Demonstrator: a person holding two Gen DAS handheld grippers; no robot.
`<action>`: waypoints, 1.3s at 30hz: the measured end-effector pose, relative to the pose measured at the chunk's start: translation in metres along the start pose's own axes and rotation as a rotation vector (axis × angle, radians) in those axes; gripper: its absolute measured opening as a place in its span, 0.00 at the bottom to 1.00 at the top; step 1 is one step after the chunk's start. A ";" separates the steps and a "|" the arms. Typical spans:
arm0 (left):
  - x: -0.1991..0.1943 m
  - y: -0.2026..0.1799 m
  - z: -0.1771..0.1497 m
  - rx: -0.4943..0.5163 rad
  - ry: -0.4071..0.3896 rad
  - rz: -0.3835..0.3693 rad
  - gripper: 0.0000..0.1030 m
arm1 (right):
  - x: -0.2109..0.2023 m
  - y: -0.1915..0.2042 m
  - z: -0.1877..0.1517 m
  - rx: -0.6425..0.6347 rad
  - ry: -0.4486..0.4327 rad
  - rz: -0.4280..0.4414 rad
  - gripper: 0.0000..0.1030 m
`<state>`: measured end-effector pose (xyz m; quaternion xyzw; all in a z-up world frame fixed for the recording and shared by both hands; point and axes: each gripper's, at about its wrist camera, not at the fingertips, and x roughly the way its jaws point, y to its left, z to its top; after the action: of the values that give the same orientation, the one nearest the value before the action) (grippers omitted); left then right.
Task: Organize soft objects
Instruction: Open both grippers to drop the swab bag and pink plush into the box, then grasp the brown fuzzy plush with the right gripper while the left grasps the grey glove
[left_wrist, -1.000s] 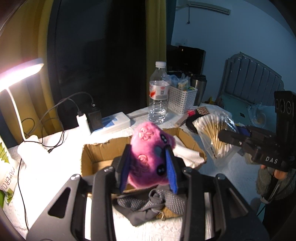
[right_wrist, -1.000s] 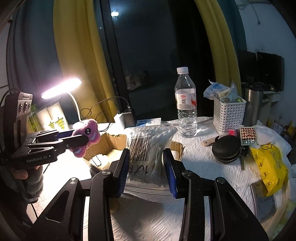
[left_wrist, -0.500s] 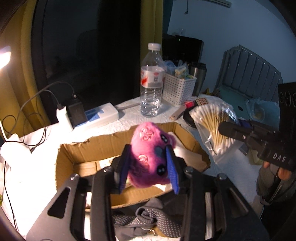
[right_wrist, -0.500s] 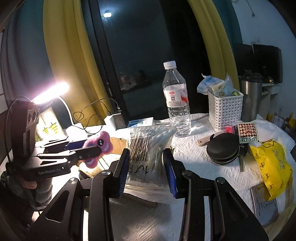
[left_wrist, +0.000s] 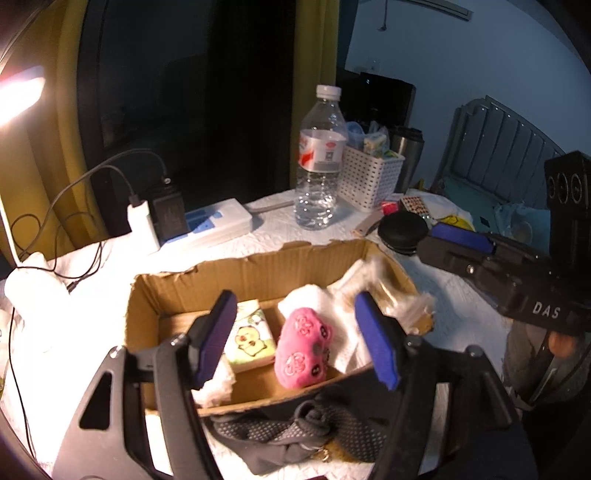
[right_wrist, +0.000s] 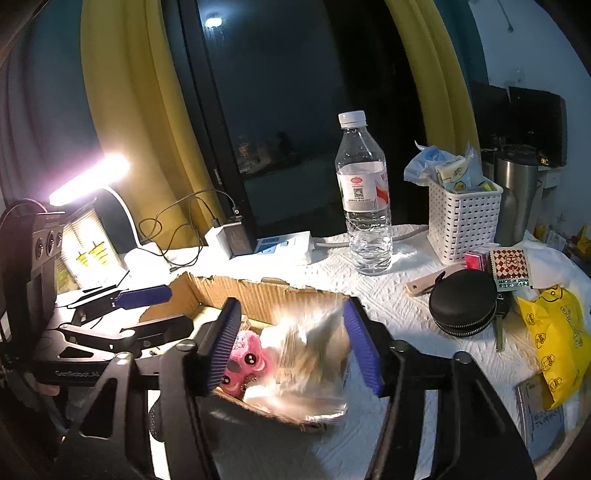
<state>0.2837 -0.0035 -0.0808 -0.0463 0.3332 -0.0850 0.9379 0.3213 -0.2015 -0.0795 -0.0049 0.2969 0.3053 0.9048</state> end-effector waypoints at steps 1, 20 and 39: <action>-0.002 0.002 0.000 -0.003 -0.003 0.002 0.66 | 0.000 0.001 0.000 -0.002 0.001 -0.004 0.60; -0.064 0.025 -0.029 -0.035 -0.061 -0.001 0.66 | -0.034 0.055 -0.011 -0.061 0.015 -0.035 0.60; -0.093 0.052 -0.082 -0.089 -0.040 0.000 0.67 | -0.025 0.104 -0.054 -0.084 0.122 -0.032 0.60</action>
<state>0.1682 0.0631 -0.0944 -0.0896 0.3180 -0.0690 0.9413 0.2190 -0.1410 -0.0924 -0.0659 0.3384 0.3023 0.8887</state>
